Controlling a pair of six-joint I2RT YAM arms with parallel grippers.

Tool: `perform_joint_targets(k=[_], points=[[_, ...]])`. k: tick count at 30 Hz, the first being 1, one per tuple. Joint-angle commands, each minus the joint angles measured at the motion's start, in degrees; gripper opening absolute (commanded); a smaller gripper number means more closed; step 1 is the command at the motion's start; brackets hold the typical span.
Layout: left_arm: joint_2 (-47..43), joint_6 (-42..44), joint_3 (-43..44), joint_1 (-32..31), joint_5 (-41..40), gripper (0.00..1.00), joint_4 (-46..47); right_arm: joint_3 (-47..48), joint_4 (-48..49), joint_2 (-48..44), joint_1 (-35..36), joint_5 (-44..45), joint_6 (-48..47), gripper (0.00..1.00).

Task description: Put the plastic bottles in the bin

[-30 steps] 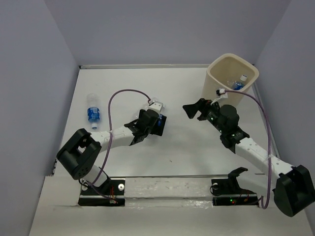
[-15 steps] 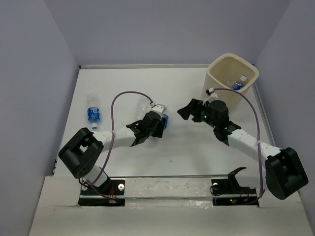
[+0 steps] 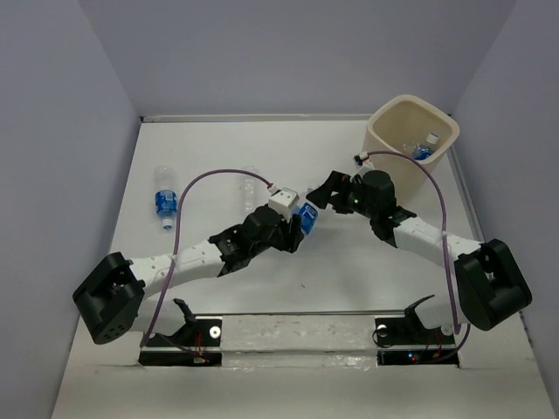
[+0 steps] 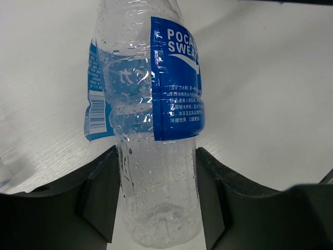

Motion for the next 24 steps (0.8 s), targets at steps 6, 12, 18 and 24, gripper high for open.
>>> perform_joint_targets(k=[6, 12, 18, 24], points=[[-3.4, -0.8, -0.8, -2.2, 2.9, 0.35, 5.0, 2.5, 8.0, 1.9, 0.3, -2.1, 3.0, 0.91], [-4.1, -0.5, -0.6, -2.8, 2.9, 0.37, 5.4, 1.1, 10.9, -0.4, 0.3, -1.2, 4.1, 0.55], [-6.0, -0.3, -0.4, -3.0, 2.4, 0.46, 5.3, 1.0, 10.6, -2.6, 0.3, -0.3, 4.1, 0.19], [-8.0, -0.8, 0.9, -3.0, -0.2, 0.77, 2.7, 4.4, 8.1, -6.4, 0.3, 2.6, 2.3, 0.03]])
